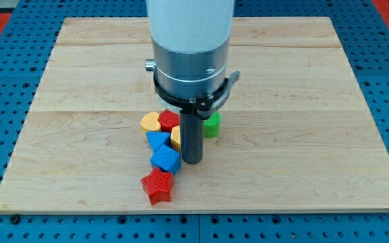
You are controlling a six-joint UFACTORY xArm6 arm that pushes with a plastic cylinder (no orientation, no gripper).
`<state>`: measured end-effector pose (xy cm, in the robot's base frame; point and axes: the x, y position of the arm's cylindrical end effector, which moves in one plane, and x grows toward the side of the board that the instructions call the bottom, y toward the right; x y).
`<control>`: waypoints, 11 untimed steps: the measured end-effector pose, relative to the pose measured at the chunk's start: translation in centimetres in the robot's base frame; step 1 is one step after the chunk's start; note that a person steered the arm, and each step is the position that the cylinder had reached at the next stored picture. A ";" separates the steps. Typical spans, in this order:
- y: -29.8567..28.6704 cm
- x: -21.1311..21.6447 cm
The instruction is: Separate the green blocks from a group of blocks
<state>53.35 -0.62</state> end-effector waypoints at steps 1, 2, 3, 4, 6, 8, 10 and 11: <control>2.0 -1.1; 8.3 -1.1; 12.4 -4.5; 11.9 -12.1; 11.2 -12.2; -4.1 -17.4; -5.6 -9.4; -2.8 -9.3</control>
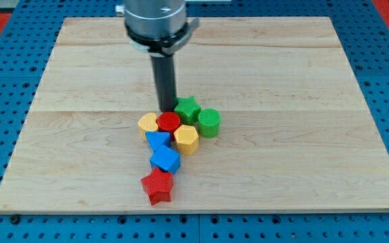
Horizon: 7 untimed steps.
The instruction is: Separate the green blocks from a group of blocks
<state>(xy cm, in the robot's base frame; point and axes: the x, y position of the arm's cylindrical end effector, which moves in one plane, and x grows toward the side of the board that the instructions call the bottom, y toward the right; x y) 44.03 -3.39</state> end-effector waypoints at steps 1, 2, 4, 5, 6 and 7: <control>7.7 2.6; 5.7 3.7; 12.4 9.6; 15.7 10.6; 8.8 8.7; 7.6 3.9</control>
